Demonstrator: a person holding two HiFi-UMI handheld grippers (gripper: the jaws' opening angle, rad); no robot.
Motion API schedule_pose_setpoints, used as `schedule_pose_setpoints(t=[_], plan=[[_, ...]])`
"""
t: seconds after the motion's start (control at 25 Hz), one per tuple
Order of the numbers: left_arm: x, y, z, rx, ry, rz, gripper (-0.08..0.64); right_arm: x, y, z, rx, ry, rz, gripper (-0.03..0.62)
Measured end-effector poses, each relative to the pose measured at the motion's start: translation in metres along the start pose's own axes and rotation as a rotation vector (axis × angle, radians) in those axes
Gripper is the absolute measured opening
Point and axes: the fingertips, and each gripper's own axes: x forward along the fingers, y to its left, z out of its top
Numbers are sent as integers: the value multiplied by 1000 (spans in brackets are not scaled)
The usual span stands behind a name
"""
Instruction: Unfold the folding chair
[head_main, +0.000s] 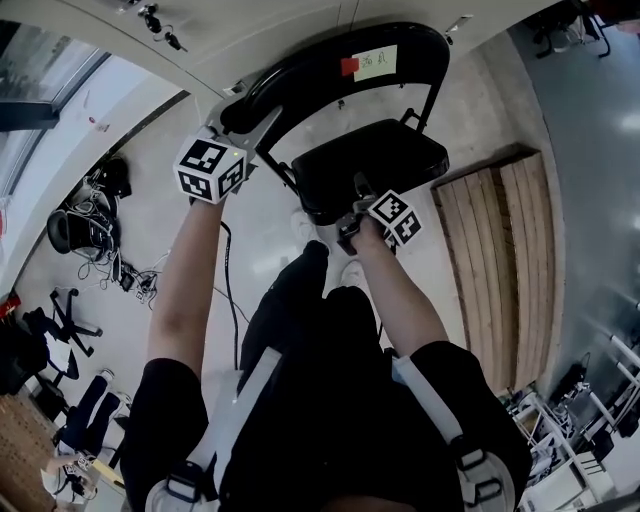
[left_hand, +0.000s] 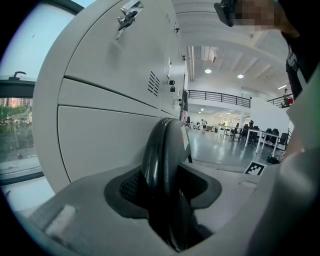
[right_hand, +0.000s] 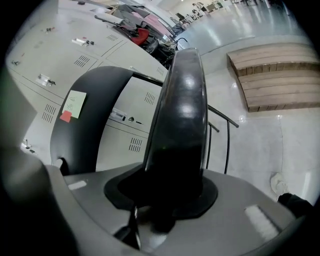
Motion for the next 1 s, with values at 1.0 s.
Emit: schedule_pose_setpoints(t=[1.0], plan=[[-16,-66,-38,28,-44,-29,181,-65,-154,-40,163,77,180,170]])
